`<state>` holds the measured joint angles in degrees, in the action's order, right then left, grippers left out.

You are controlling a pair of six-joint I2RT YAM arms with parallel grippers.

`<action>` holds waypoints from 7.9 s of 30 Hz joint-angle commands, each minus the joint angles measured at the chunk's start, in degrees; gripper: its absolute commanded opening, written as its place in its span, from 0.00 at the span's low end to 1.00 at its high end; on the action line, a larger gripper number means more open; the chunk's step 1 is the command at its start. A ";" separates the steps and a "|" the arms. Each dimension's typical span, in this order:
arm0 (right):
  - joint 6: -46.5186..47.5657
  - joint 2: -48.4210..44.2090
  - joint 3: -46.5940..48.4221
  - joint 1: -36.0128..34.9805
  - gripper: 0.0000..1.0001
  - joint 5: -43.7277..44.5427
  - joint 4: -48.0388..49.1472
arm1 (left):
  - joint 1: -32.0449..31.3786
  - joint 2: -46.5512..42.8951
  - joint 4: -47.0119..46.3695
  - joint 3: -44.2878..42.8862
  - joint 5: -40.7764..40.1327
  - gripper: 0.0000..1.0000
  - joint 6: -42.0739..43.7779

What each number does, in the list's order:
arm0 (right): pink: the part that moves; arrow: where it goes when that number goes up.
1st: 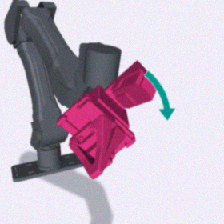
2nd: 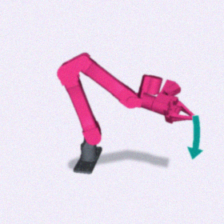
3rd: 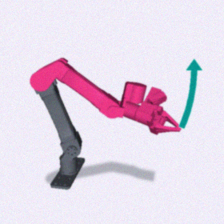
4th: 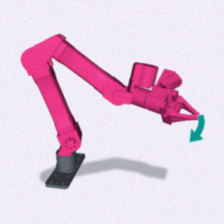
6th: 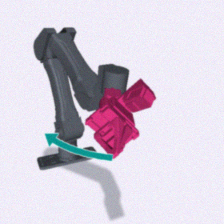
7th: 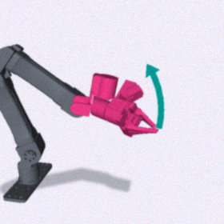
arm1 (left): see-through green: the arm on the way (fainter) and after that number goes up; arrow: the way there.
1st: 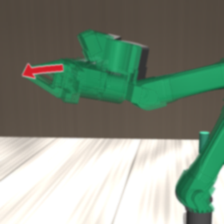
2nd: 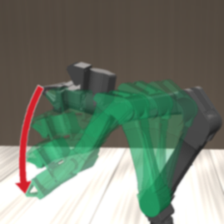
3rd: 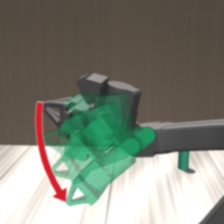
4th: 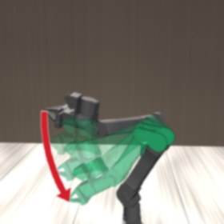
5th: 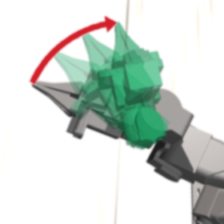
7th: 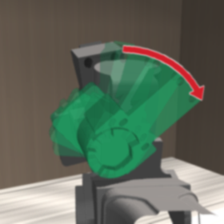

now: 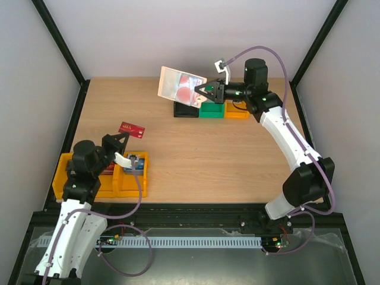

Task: Take the credit cards out of the card holder

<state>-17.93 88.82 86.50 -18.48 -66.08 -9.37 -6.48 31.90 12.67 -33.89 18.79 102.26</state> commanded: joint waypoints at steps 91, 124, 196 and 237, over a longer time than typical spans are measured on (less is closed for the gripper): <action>5.53 -1.57 -3.45 3.67 0.02 -7.88 -0.29 | 40.03 24.03 23.83 2.47 12.43 0.02 46.67; 6.38 -3.64 -5.04 3.80 0.02 -8.22 -0.30 | 43.75 17.39 17.33 8.26 12.87 0.02 37.85; 5.90 -4.95 -4.76 4.43 0.02 -8.06 -0.30 | 24.39 27.45 25.66 6.15 -17.89 0.02 -21.97; 3.21 -6.03 -4.63 4.45 0.02 -7.35 0.25 | 30.89 24.06 34.83 -13.23 8.29 0.38 -30.37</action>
<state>-13.10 84.86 80.20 -14.26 -73.08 -11.33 22.20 56.93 39.64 -40.14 18.52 74.85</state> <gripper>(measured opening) 0.040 0.265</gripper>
